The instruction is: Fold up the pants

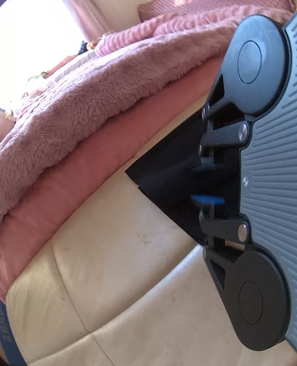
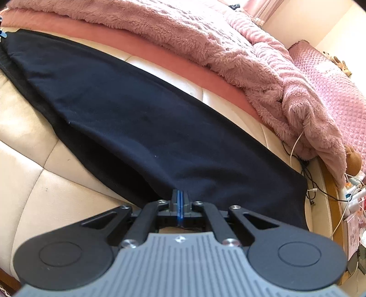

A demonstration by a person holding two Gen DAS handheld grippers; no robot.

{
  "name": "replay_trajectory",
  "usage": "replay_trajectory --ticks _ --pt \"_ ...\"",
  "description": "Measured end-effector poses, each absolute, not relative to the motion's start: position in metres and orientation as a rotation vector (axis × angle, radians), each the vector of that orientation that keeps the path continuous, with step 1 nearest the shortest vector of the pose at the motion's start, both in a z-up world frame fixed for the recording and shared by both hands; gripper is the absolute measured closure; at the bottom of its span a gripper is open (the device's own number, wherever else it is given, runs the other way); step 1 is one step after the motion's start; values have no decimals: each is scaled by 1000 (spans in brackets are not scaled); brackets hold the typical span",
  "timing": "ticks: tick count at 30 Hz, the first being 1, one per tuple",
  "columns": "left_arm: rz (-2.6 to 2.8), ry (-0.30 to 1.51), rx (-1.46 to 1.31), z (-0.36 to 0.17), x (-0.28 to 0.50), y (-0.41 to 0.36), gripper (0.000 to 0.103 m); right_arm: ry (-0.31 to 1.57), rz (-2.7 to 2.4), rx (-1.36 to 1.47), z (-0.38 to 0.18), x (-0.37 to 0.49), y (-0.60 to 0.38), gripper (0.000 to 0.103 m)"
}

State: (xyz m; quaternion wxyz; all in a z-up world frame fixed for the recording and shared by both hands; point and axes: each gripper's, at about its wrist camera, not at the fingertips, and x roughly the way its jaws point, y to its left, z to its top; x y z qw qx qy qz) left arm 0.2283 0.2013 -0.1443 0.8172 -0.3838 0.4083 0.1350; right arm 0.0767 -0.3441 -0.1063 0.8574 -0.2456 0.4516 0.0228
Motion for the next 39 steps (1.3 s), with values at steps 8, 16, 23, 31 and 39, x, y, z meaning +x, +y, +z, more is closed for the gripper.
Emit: replay_trajectory --ticks 8,16,23,31,39 --pt "242 776 -703 -89 216 194 103 905 24 -467 -89 78 -352 103" --pt "273 909 -619 -99 204 195 103 944 13 -408 -85 64 -363 103" --pt "300 993 -584 -117 197 201 101 1046 42 -411 -118 67 -362 103" --pt "266 923 -526 -99 196 224 57 980 46 -228 -82 71 -372 78" --pt "227 997 -423 -132 225 213 44 944 -5 -38 -95 127 -367 77"
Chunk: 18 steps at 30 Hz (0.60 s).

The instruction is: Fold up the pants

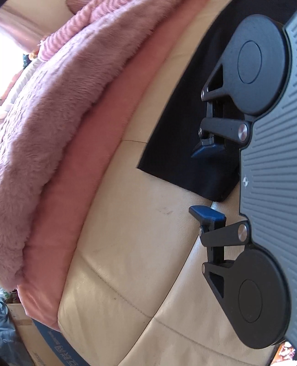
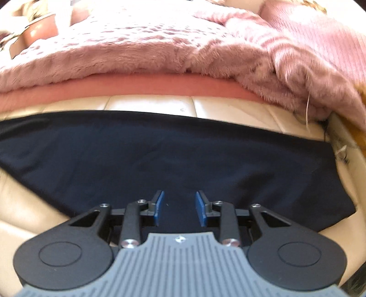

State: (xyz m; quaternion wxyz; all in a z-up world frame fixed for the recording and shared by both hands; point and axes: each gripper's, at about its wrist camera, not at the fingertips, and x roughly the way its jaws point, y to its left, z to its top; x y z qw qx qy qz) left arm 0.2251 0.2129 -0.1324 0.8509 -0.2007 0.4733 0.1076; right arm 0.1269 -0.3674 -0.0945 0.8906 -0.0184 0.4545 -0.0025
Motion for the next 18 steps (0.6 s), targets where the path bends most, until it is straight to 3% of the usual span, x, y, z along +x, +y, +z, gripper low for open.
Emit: replay_trajectory --ticks 5,8,9,18 --pt "254 943 -368 -142 215 189 46 956 -22 18 -112 142 -361 77" --pt "278 914 -348 -142 206 170 72 966 -17 19 -122 146 -356 77" --pt "273 909 -375 -142 204 168 95 968 -15 19 -124 146 -354 77" --pt "379 851 -469 -128 185 201 97 1009 29 5 -132 142 -343 77"
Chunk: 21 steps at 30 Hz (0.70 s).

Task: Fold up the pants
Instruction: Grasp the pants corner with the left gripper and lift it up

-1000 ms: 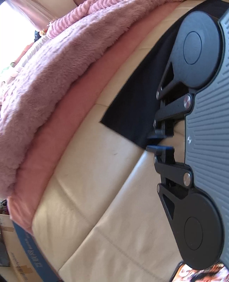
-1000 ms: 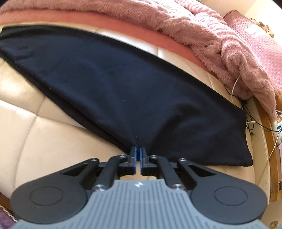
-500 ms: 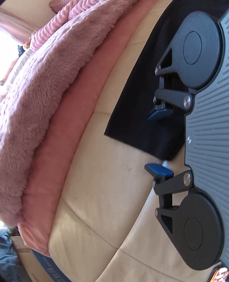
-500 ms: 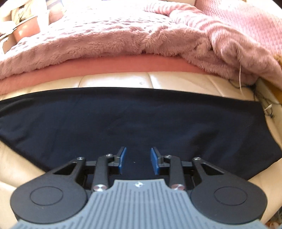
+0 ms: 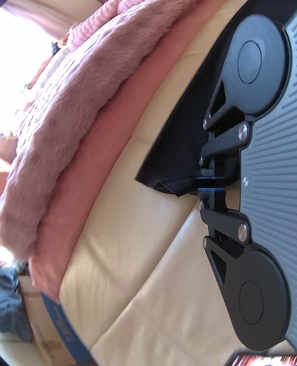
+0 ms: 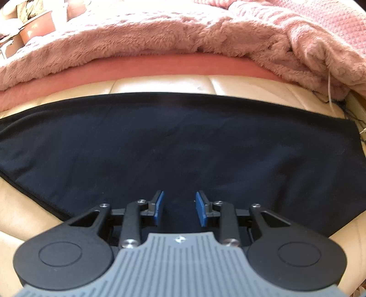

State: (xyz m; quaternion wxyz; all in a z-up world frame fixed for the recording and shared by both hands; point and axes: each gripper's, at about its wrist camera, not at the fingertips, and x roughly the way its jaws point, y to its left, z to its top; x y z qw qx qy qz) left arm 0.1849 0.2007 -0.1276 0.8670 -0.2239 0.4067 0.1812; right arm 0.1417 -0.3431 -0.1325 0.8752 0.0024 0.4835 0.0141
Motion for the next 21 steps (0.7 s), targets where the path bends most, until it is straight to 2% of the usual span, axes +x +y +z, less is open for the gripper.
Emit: replay_trajectory --ticks 5,10,15,21 --pt "485 813 -474 -103 162 247 97 1034 141 16 -136 135 -313 76" --pt "562 738 -425 -65 146 273 97 1041 278 -2 -135 130 -260 69" --pt "419 651 -329 -10 144 232 97 998 341 -38 -128 125 -234 71" --pt "168 582 -255 33 161 134 97 946 306 50 -108 120 -260 71"
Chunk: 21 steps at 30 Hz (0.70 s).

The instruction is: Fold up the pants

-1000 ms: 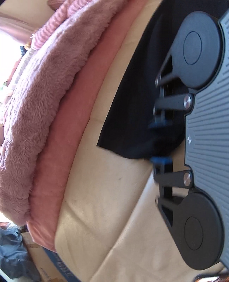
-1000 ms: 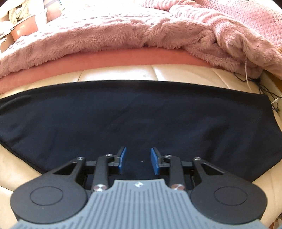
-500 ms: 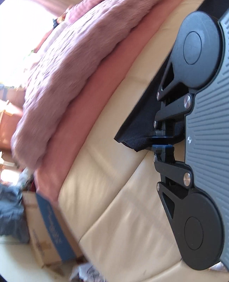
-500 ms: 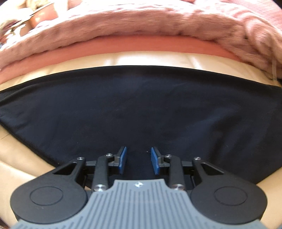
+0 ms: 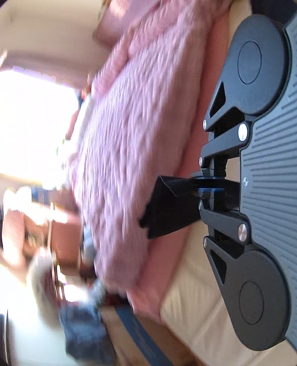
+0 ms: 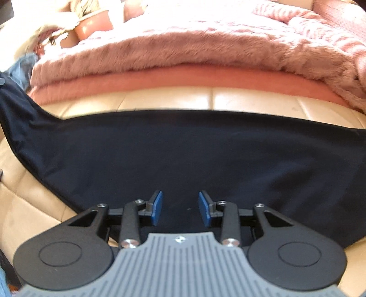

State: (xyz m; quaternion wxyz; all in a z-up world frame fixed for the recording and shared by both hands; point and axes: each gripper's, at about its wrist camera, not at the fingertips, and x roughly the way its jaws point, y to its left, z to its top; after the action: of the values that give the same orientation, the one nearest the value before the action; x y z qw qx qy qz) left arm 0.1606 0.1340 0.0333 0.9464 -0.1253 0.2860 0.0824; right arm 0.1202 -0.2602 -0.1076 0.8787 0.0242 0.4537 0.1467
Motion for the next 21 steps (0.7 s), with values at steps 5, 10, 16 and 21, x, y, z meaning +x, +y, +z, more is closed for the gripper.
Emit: replay_trajectory --ticks 5,10,16,21 --pt "-2 622 -240 19 177 51 97 918 294 178 -94 116 -284 71" --pt "-108 745 -223 -40 189 -16 97 915 297 255 -94 108 -295 71" --pt "-179 939 -177 -107 175 -50 96 928 272 270 -102 101 -303 71" --pt "-309 1115 -402 -134 182 -30 83 947 264 279 -113 98 -306 71"
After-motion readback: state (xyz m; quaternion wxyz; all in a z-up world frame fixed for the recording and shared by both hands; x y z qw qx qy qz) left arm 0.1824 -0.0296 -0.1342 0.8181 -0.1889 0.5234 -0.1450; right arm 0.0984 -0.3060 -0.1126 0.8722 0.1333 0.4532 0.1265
